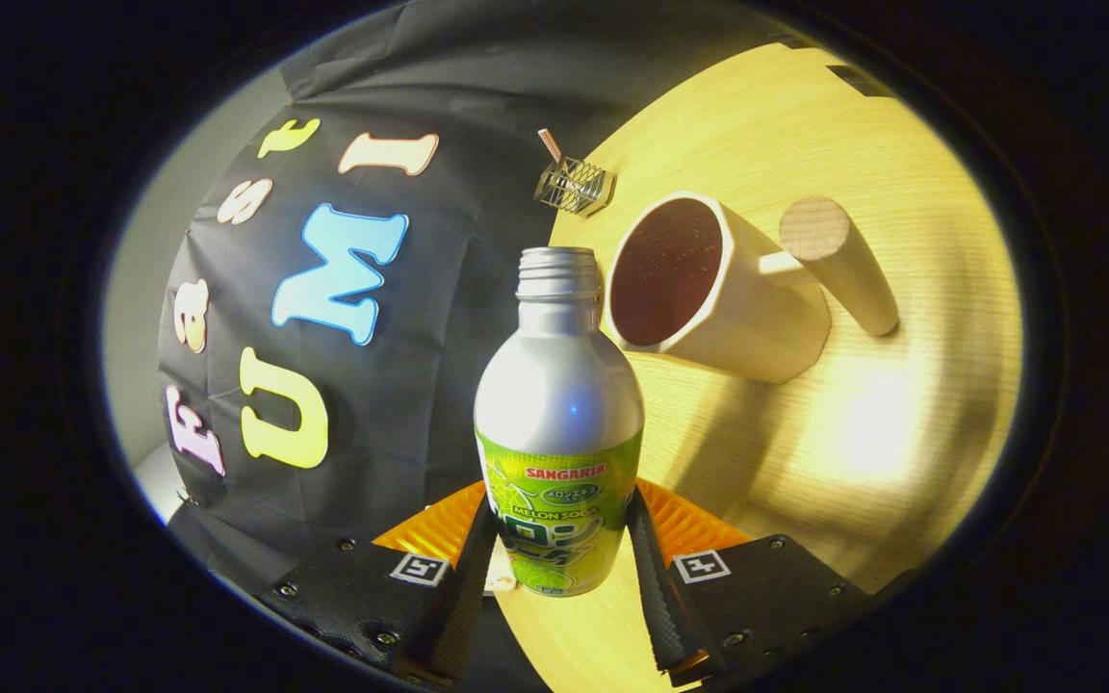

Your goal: Take the bottle from table, then pour the juice into the cup, finally place the bottle on the coaster

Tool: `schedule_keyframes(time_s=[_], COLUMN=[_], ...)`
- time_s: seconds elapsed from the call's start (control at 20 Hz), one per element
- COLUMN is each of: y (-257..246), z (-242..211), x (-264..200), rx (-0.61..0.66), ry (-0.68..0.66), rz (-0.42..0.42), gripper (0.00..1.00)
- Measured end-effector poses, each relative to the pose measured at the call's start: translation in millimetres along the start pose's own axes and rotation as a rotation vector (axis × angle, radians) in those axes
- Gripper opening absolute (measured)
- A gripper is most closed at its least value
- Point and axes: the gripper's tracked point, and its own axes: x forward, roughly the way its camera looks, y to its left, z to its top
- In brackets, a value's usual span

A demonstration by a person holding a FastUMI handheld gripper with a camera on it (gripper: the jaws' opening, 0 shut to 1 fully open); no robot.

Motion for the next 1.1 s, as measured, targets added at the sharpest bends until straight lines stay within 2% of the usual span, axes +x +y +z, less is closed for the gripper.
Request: schedule_keyframes(time_s=[0.3, 1.1], y=[1.2, 16.8], z=[-1.4, -12.2], x=[-0.5, 3.8], rx=[0.122, 0.317], ry=[0.035, 0.120], rz=[0.018, -0.011], gripper=[0.70, 0.70])
